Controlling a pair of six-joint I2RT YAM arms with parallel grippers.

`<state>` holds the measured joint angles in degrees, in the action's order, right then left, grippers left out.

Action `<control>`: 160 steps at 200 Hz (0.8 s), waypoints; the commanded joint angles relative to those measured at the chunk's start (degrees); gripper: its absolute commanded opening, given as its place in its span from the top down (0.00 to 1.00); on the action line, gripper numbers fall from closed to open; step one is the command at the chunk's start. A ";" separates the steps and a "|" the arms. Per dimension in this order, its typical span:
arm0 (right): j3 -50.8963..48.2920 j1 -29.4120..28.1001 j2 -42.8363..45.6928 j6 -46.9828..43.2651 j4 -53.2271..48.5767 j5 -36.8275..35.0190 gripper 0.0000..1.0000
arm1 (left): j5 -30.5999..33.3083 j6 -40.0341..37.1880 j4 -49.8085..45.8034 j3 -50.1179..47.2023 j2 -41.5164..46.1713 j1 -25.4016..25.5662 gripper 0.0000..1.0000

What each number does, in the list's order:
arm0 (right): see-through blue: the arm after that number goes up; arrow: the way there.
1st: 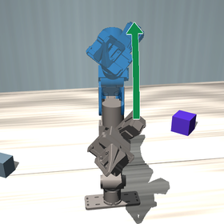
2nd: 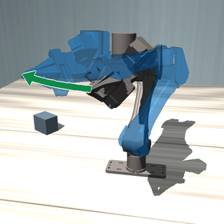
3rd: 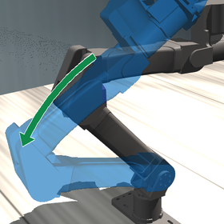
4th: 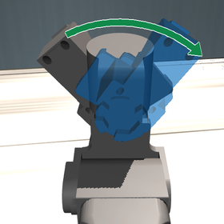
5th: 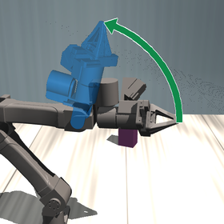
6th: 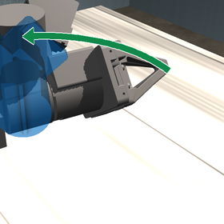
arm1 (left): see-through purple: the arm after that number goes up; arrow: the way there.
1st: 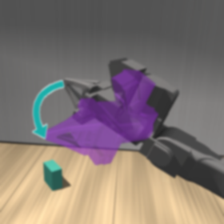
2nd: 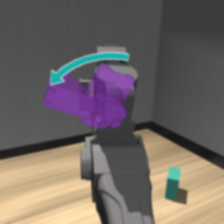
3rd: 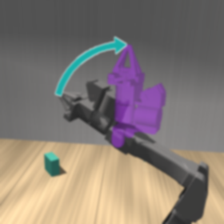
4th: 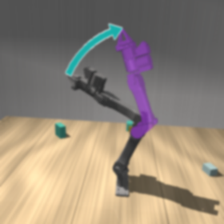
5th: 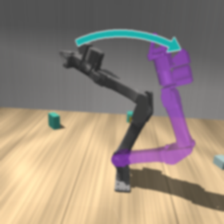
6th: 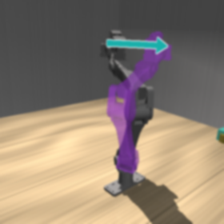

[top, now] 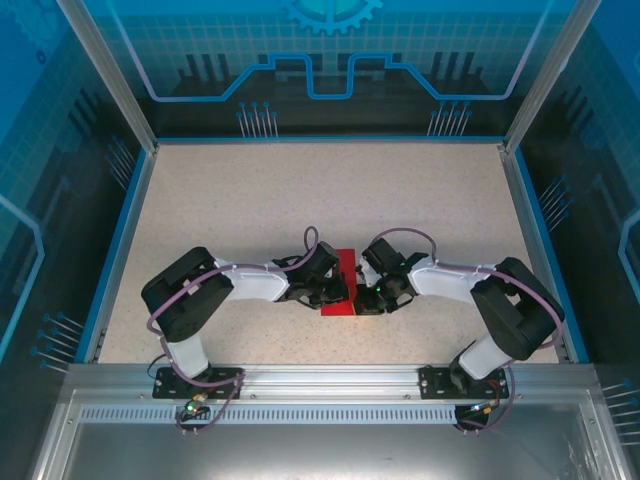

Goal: Fold a paper plane with a square sheet of paper (pick it up from the middle)
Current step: Fold the triangle a second time at the center of the table.

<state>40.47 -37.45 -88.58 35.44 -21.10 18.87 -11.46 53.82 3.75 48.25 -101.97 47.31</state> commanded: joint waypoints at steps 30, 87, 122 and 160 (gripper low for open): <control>0.20 0.46 1.48 1.21 0.70 0.16 0.96 | -0.01 -0.39 -1.92 -0.95 -2.09 0.28 0.99; -0.27 0.45 -3.94 1.65 1.20 -1.88 0.97 | -0.07 -0.62 -1.85 -0.79 -2.15 0.28 0.99; -1.47 0.79 -4.42 1.96 -1.51 -4.18 0.98 | 0.39 -4.22 -2.88 0.00 -1.83 -0.10 0.99; -1.80 2.07 -5.41 2.37 -5.09 -6.23 0.98 | -2.20 -10.32 0.68 -1.55 -1.32 -3.55 0.99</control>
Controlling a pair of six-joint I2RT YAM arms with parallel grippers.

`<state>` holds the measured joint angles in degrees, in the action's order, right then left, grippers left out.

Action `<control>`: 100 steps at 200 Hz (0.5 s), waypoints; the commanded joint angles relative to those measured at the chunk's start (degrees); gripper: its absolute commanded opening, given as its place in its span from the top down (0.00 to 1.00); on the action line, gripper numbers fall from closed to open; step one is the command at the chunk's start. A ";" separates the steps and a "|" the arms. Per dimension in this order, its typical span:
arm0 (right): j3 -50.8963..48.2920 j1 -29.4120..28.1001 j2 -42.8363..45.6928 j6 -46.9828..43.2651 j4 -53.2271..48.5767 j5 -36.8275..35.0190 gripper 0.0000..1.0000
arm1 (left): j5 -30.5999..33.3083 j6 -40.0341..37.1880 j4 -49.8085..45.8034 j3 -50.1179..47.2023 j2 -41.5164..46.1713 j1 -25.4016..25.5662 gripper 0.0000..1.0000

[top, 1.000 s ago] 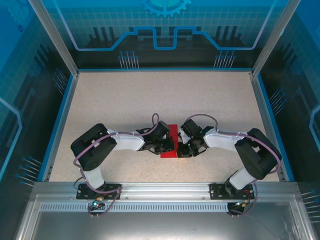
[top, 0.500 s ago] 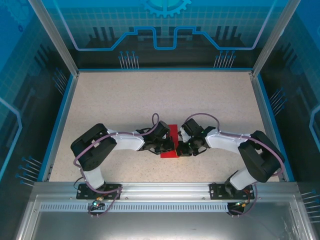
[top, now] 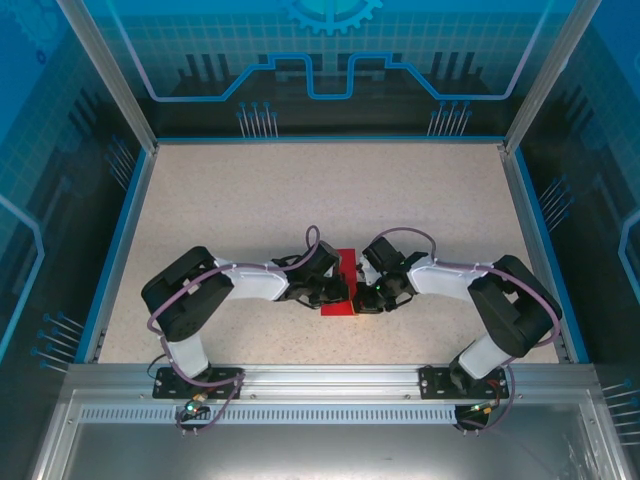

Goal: Fold a paper plane with a square sheet of paper (pick it up from the middle)
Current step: Fold the triangle a second time at the center of the table.

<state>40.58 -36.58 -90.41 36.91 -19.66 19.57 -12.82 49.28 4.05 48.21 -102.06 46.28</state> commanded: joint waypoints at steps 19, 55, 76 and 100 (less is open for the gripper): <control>-1.75 1.47 -4.87 1.30 -7.82 -7.79 0.98 | -2.50 -8.76 2.82 -2.64 -1.71 -4.13 0.98; -1.54 1.51 -7.76 1.83 -9.51 -9.35 0.98 | -3.37 -13.24 4.69 -4.08 -2.76 -8.06 0.98; -1.47 1.53 -8.44 1.94 -10.09 -9.84 0.98 | -3.53 -14.68 5.16 -4.93 -2.58 -11.14 0.98; -1.47 1.51 -8.18 2.03 -10.40 -10.09 0.98 | -3.45 -15.76 4.90 -5.32 -2.46 -14.35 0.98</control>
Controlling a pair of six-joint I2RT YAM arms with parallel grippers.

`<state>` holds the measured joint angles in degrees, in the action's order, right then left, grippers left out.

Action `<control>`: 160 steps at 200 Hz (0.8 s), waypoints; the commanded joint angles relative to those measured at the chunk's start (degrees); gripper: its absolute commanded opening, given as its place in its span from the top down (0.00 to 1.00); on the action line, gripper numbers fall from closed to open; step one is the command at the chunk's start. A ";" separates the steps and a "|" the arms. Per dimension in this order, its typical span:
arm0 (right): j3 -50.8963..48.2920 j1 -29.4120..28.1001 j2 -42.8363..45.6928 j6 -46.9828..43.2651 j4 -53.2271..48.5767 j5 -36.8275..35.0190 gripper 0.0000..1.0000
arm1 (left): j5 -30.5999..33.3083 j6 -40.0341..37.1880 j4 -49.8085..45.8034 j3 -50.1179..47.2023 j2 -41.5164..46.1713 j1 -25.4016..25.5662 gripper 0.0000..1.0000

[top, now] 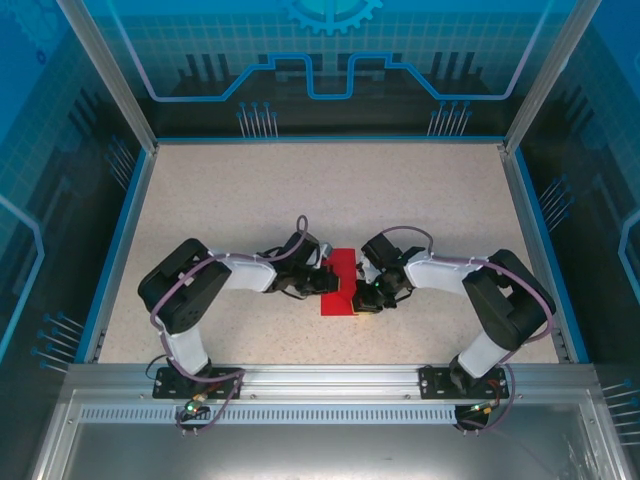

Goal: Fold a paper plane with a square sheet of paper (pick it up from the middle)
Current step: Fold the triangle a second time at the center of the table.

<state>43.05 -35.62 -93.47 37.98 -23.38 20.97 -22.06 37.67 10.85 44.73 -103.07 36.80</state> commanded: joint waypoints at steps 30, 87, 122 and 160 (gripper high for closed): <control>-3.69 0.55 -4.58 1.05 -6.69 -11.18 0.98 | 6.50 -5.01 -2.59 -2.14 -0.90 -7.53 0.97; -2.76 0.58 -1.91 1.18 -3.60 -6.92 0.98 | 4.49 -5.39 -5.68 1.65 6.56 -9.69 0.91; -0.91 0.53 3.40 0.67 -0.80 -2.81 0.98 | 1.50 -2.27 -3.92 0.20 13.83 -6.94 0.90; 2.99 -0.77 11.06 -2.86 0.37 -3.17 0.96 | 1.88 1.05 -1.30 -3.36 16.11 -0.42 0.93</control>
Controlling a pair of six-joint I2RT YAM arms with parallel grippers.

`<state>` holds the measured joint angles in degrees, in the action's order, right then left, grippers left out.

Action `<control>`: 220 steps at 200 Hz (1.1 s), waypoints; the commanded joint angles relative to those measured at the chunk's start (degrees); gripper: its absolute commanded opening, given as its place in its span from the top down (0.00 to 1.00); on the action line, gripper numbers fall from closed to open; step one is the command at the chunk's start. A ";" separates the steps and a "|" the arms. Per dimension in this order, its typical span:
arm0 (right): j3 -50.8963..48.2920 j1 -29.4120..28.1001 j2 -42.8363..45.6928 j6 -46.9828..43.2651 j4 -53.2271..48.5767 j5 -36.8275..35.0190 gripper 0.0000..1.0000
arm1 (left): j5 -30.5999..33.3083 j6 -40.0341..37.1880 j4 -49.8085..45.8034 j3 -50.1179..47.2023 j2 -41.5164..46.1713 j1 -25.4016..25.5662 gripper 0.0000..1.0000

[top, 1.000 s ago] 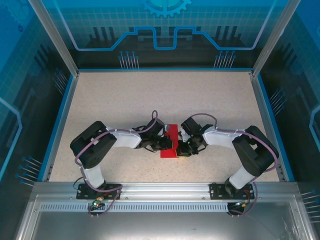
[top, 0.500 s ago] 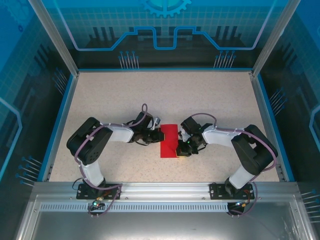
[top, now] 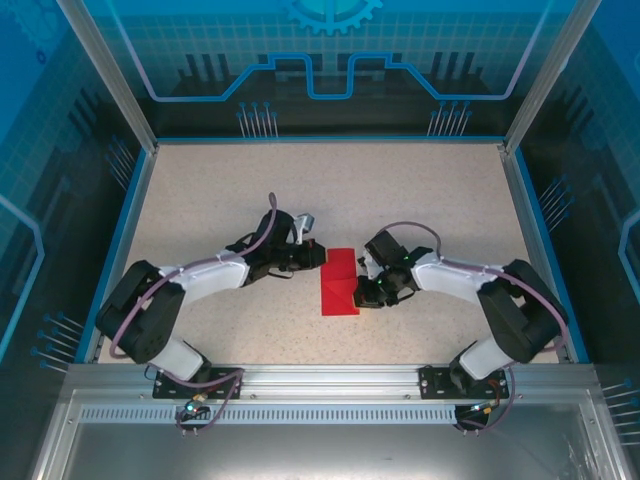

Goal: Fold a paper plane with a square sheet of paper (pick it up from the middle)
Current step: Fold the triangle a second time at the center of the table, then turn over the paper at the center of the table.

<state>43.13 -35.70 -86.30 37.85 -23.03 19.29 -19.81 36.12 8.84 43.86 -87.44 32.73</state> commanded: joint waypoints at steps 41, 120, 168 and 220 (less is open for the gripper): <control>5.07 -1.73 -1.04 -3.61 0.64 -1.39 0.97 | 2.95 5.28 2.46 -3.19 -4.42 6.81 1.00; 6.93 -2.72 -9.53 -3.46 3.78 -1.54 0.99 | 5.01 8.99 7.30 -2.68 -12.50 6.73 1.00; 9.29 -2.79 -12.56 -3.91 3.60 -0.99 0.99 | 6.32 8.91 5.58 -2.30 -13.77 6.69 1.00; 9.21 -2.88 -12.44 -5.05 2.49 -0.59 0.99 | 7.41 8.81 3.04 -2.55 -14.59 6.73 1.00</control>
<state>51.22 -37.65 -98.02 34.39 -19.25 18.24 -14.83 44.97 14.87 41.10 -100.25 39.48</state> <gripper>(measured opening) 0.042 0.046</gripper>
